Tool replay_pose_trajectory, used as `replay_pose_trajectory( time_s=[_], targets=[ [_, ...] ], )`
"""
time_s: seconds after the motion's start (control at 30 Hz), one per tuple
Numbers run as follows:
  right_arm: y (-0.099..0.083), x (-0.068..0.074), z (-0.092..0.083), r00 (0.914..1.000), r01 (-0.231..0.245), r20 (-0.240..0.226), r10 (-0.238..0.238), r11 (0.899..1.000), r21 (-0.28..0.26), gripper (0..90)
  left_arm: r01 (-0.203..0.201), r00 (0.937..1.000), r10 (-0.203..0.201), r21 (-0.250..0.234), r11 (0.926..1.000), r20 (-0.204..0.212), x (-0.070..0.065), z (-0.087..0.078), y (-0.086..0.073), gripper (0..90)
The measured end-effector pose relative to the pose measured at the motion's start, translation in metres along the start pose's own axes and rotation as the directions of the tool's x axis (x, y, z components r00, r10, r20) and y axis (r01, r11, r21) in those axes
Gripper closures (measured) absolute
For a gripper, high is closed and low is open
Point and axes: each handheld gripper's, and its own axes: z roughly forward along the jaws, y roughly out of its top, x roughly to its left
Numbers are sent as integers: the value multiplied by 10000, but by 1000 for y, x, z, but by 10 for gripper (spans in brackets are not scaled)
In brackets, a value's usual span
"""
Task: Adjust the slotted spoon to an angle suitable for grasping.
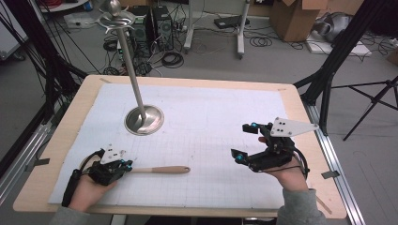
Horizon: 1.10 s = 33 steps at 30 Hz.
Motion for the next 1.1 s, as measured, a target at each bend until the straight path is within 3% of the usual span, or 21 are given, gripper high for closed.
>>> replay_pose_trajectory(
  time_s=[0.03, 0.07, 0.1, 0.2, 0.33, 0.43, 0.47, 0.53, 0.67, 0.7, 0.83, 0.9, 0.97, 1.1],
  targets=[
    [1, 0, 1, 10000, 57, -23, -57, 10000, -2, 82, 48, 9998, -40, -423, 9991, 202, -2, -2, 3, 898],
    [1, 0, 1, 10000, 57, -23, -57, 10000, -2, 82, 48, 9998, -40, -423, 9991, 202, -2, -2, 3, 898],
    [1, 0, 1, 10000, 63, -52, -63, 10000, -6, 82, -162, 9983, 212, -907, 9957, 541, -6, -5, 7, 897],
    [0, -1, 0, 10000, 12, -19, -12, 10000, -31, 81, -323, 9950, 435, -1225, 9919, 897, -15, -7, 11, 897],
    [-2, -3, -1, 10000, -61, 3, 61, 10000, 2, 82, -695, 9850, 935, -1624, 9843, 1453, -37, -7, 18, 897],
    [-1, -1, -1, 10000, -66, -25, 66, 10000, -21, 82, -1014, 9736, 1325, -1680, 9806, 1858, -61, 0, 23, 896],
    [-1, -1, -1, 10000, -66, -25, 66, 10000, -21, 82, -1014, 9736, 1325, -1680, 9806, 1858, -61, 0, 23, 896],
    [-1, -1, -1, 10000, -43, -17, 43, 10000, -20, 82, -1370, 9657, 1703, -1728, 9754, 1958, -76, 8, 26, 896],
    [-1, -2, -1, 10000, -22, -16, 22, 10000, -46, 82, -1570, 9590, 1898, -1633, 9740, 2103, -86, 18, 29, 896],
    [-1, -2, -2, 10000, -27, 6, 27, 10000, -43, 82, -1783, 9549, 2068, -1456, 9732, 2132, -92, 25, 29, 896],
    [-1, -2, -3, 10000, -87, -3, 87, 9999, -52, 82, -2011, 9492, 2249, -1253, 9715, 2202, -97, 33, 29, 896],
    [-1, -3, -3, 10000, -73, 27, 74, 10000, -45, 82, -2010, 9506, 2229, -1186, 9724, 2162, -98, 37, 30, 896],
    [-1, -2, -2, 10000, -47, 2, 48, 10000, -73, 82, -2267, 9470, 2492, -1278, 9655, 2026, -98, 42, 30, 896],
    [1, -1, -4, 10000, -12, 21, 12, 9999, -136, 82, -2113, 9586, 2288, -1152, 9706, 1693, -97, 55, 38, 897]
  ],
)
